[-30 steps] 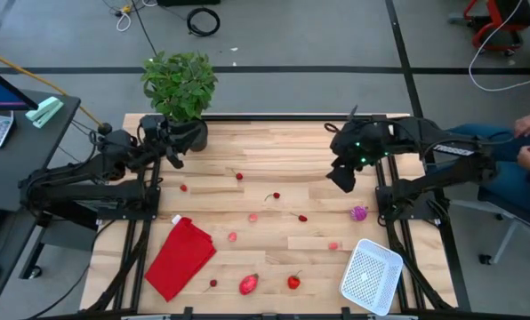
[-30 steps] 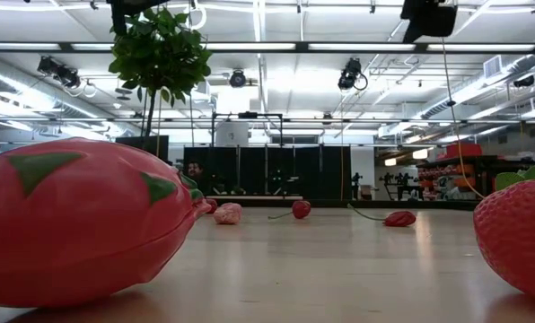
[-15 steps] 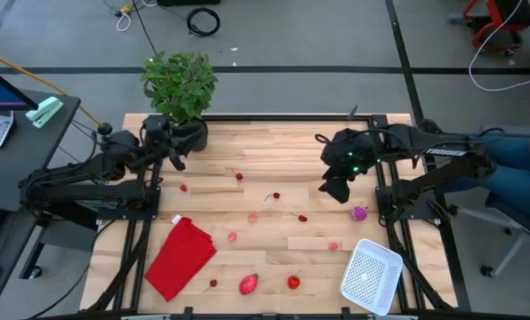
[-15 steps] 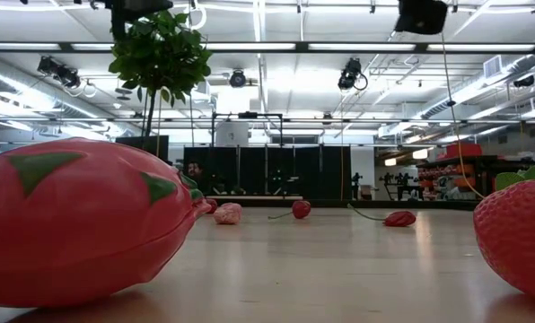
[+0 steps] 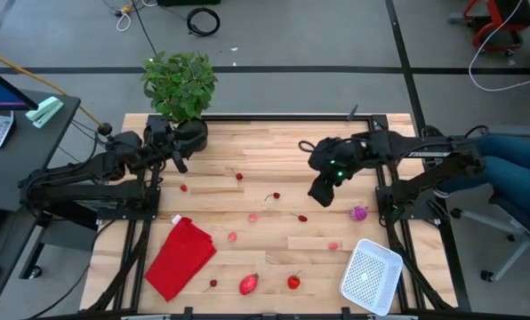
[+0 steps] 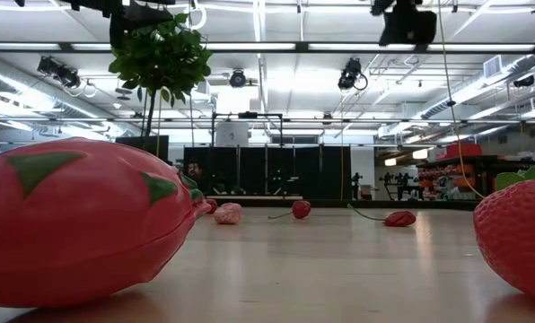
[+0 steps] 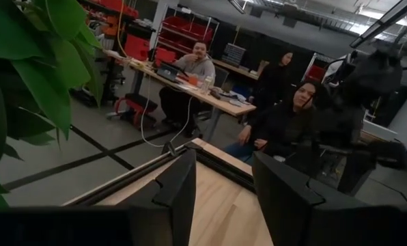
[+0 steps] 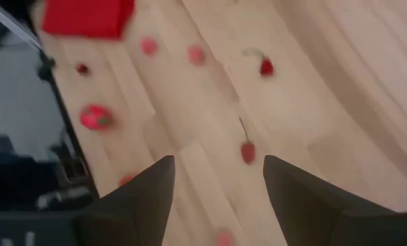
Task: Pick and placing Produce into tupperware
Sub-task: Put the purple onion into the white basket
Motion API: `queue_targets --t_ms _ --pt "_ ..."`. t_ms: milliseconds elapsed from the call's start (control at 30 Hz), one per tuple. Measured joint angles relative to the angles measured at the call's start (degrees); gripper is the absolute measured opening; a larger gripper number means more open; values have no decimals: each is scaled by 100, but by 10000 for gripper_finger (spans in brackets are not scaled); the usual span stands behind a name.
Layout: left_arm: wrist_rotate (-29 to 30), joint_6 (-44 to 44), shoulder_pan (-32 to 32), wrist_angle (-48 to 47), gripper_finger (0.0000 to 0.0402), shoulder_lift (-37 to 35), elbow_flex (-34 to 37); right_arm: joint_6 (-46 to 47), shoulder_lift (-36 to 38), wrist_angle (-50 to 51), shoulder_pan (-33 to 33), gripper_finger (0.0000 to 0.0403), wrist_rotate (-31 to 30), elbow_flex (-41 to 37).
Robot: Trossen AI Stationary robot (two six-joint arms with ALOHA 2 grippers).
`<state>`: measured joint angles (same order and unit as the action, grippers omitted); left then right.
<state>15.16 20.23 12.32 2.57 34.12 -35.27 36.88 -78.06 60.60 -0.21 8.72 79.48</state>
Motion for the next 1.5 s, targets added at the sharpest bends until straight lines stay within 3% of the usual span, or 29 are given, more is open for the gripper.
queue_targets --t_ms 233,433,733,1167,1500 --pt "0 -2 0 -52 155 -2 0 -66 -415 1489 -2 276 -61 0" --pt "-1 -3 0 -302 149 -1 0 398 -780 2411 3 316 -118 -2" --pt "0 9 0 -596 156 -2 0 1413 -1138 2472 6 327 -427 -4" --pt "-4 17 -2 -968 156 1 0 1837 -1612 2487 502 321 18 -26" --pt "-2 15 -2 -1315 150 1 0 3176 -1598 2312 647 321 627 -1248"
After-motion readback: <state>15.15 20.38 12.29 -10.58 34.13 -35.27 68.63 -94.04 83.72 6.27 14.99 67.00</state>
